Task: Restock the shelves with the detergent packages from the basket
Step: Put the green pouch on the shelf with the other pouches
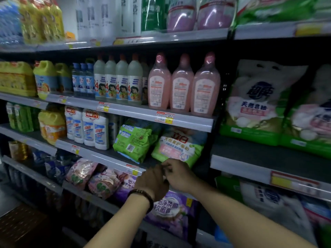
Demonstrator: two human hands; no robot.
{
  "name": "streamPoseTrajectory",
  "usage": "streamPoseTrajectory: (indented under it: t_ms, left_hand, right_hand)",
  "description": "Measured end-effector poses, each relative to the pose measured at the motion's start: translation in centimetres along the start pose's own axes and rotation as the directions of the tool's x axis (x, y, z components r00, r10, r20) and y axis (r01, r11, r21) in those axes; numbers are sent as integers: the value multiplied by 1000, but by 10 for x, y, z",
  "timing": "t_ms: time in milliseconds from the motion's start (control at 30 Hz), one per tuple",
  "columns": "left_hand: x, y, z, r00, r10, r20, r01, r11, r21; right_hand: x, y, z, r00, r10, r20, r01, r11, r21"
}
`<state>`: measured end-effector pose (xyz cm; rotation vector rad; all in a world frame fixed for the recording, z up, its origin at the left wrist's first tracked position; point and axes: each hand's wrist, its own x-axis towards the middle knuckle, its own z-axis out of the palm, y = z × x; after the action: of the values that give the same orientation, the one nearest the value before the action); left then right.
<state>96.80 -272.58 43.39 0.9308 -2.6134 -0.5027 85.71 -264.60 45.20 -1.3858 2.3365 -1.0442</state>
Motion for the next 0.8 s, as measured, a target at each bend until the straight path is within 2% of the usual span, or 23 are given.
streamPoseTrajectory:
  t_ms: [233, 367, 500, 667, 733, 800]
  left_hand:
    - [-74, 92, 38, 979, 172, 113, -164, 984, -74]
    - [-111, 149, 90, 930, 292, 225, -293, 956, -29]
    - [-137, 203, 148, 886, 359, 295, -365, 930, -36]
    - [-151, 265, 210, 798, 470, 378, -473, 876, -91]
    - [-152, 290, 232, 758, 510, 407, -516, 850, -104]
    - [-150, 313, 254, 735, 532, 421, -534, 836, -125]
  right_hand:
    - [-135, 61, -57, 990, 36, -137, -34, 999, 12]
    - [-213, 111, -87, 972, 181, -150, -186, 983, -15]
    - [-281, 181, -119, 924, 326, -201, -339, 940, -34]
    - [-350, 279, -161, 796, 515, -318, -498, 856, 138]
    - [-374, 317, -179, 707, 616, -349, -531, 787, 313]
    - [-394, 344, -197, 576, 735, -357, -489, 660, 570]
